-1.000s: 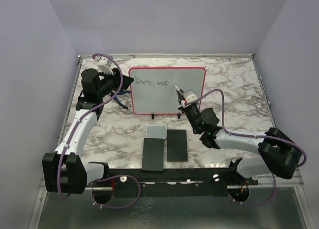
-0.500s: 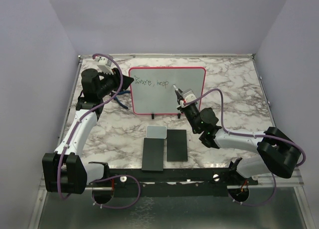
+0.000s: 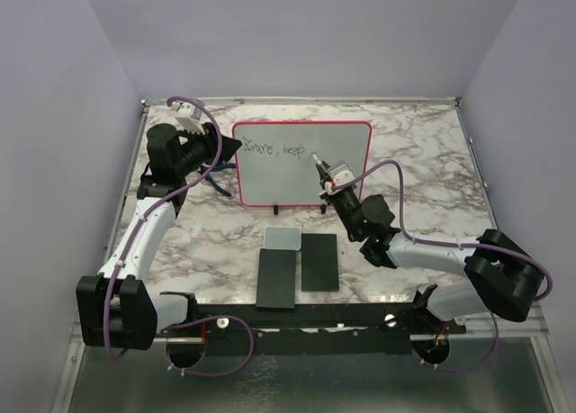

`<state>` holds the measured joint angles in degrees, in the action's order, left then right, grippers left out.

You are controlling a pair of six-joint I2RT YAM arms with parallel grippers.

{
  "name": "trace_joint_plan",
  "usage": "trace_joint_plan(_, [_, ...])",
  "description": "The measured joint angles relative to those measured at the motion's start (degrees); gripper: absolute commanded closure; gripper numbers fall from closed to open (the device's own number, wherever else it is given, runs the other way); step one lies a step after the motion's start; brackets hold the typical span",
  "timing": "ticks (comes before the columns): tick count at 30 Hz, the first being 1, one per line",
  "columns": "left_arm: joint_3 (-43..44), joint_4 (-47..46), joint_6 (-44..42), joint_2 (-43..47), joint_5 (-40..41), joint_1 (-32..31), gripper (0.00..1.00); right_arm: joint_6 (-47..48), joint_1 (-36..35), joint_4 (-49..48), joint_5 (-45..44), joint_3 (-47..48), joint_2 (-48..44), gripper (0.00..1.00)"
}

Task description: Write a sentence on the whiteboard

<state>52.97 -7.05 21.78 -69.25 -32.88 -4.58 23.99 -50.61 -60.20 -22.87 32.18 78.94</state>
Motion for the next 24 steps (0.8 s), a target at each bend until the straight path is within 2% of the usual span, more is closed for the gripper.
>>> trace_joint_plan(24, [0.0,0.02,-0.02,0.02,0.0,0.0,0.73,0.09,0.02,0.11,-0.79,-0.66,-1.01,0.99])
